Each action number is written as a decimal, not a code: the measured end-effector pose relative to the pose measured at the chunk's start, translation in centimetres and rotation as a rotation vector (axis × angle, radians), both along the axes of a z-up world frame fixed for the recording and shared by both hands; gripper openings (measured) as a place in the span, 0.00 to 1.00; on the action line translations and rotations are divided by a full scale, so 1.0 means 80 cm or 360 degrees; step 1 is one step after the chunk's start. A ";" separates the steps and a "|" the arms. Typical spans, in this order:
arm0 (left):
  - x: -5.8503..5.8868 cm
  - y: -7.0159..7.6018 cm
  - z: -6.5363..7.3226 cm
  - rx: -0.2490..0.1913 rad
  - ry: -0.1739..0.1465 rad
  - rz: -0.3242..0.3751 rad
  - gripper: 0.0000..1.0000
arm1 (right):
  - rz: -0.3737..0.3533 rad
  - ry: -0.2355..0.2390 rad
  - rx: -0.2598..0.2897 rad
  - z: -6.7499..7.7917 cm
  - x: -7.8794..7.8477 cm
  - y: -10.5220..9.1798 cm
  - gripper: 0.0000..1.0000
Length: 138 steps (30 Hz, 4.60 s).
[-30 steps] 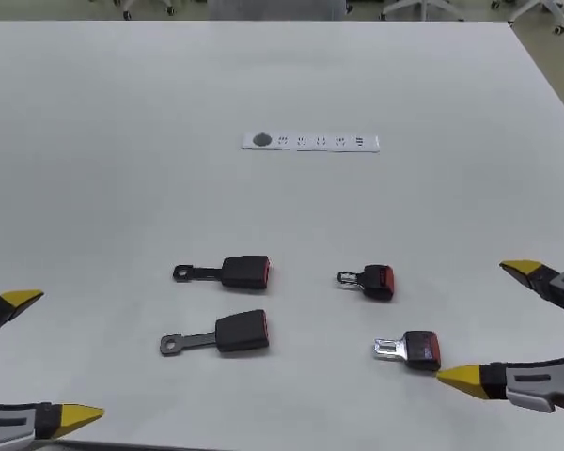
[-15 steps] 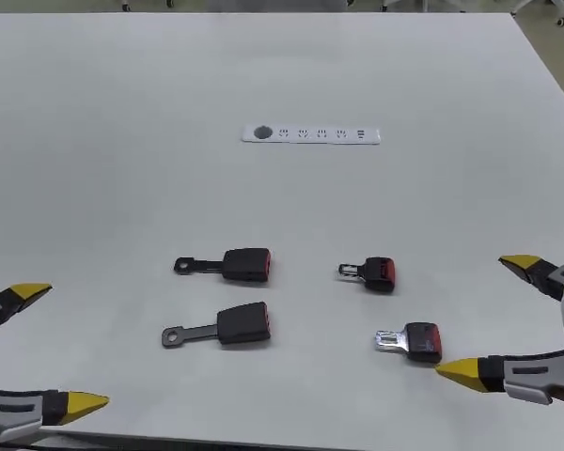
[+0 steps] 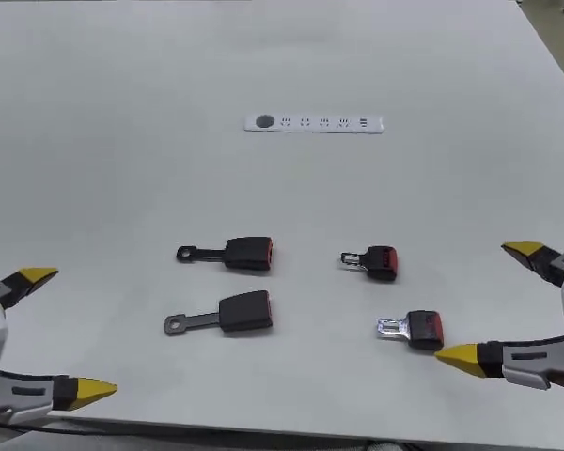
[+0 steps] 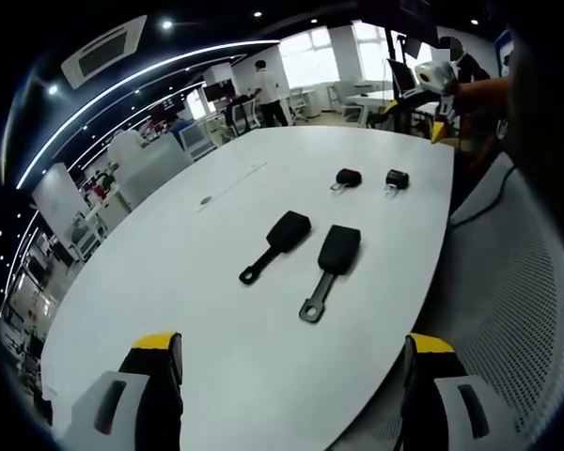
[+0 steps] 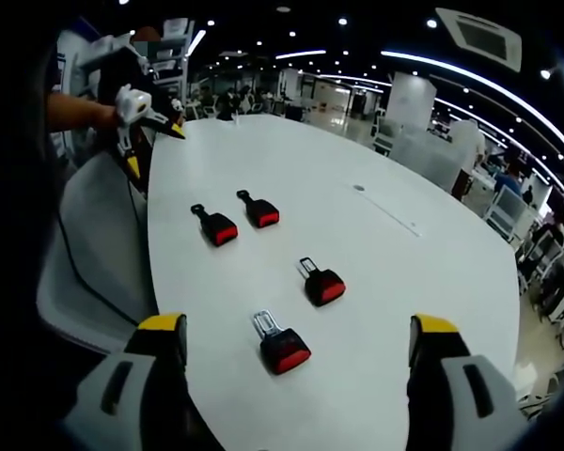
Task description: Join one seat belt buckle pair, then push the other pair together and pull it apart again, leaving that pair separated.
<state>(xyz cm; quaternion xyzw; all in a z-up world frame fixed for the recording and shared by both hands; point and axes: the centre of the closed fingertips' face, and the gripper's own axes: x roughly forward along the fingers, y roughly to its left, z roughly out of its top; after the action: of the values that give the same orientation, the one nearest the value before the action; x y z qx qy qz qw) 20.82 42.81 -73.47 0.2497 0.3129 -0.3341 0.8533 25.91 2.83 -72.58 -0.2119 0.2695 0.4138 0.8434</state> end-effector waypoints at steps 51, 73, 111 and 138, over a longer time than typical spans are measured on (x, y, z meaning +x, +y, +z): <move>0.048 -0.070 -0.048 0.0253 0.0123 -0.0242 0.76 | 0.0193 0.0100 -0.0235 -0.036 -0.009 0.013 0.77; 0.081 -0.122 -0.119 0.0229 0.0308 -0.0408 0.63 | 0.0418 0.0224 -0.0368 -0.086 -0.005 0.025 0.65; 0.084 -0.176 -0.146 0.0332 0.0409 -0.0740 0.34 | 0.0579 0.0439 -0.0513 -0.170 0.007 0.005 0.42; 0.080 -0.174 -0.154 0.0565 0.0357 -0.0953 0.32 | 0.0650 0.0434 -0.0501 -0.173 0.009 0.006 0.36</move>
<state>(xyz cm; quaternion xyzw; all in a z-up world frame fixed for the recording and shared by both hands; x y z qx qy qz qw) 27.22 28.88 -85.81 0.4362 0.3708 -0.5348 0.6215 26.62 3.33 -86.40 -0.3325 0.3930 0.5526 0.6554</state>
